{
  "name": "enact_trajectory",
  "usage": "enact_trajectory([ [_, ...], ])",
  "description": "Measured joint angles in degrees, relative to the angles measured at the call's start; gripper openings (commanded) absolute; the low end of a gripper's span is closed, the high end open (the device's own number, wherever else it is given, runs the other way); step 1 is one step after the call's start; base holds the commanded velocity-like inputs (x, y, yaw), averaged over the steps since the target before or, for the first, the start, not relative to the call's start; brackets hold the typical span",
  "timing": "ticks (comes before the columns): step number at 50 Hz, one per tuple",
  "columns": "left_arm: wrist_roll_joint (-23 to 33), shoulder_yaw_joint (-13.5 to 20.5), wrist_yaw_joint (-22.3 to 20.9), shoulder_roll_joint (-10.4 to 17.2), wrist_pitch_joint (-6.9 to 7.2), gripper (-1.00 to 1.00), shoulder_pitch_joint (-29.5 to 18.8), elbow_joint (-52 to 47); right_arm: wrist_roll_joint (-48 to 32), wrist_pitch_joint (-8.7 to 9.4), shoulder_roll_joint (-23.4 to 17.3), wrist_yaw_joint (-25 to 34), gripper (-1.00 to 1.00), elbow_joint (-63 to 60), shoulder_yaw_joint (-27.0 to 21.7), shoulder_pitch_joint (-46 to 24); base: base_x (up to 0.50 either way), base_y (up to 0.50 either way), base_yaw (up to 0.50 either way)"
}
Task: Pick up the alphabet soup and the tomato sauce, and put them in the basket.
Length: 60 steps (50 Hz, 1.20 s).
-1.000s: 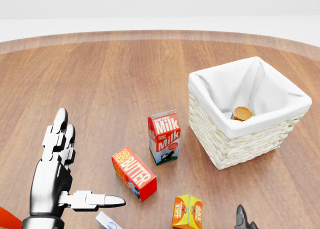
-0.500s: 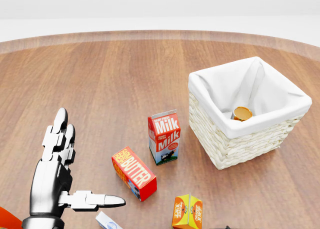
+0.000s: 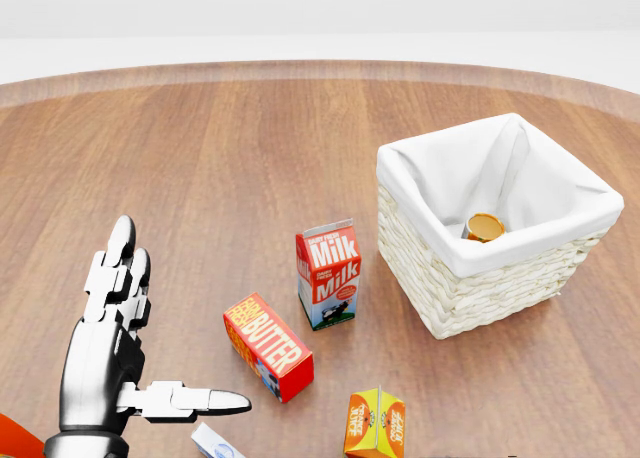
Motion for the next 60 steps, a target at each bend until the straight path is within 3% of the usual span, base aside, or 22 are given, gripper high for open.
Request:
enact_trajectory([
  [31,0.0,0.0,-0.01,0.0,0.0,1.0,0.0,0.01,2.31,0.0,1.98,7.19,-1.0,-17.43,-4.76,6.36,0.0,0.0,0.0],
  [60,0.0,0.0,-0.01,0.0,0.0,1.0,0.0,0.01,5.57,0.0,7.05,16.91,-1.0,-26.33,-13.23,6.01,0.0,0.0,0.0],
])
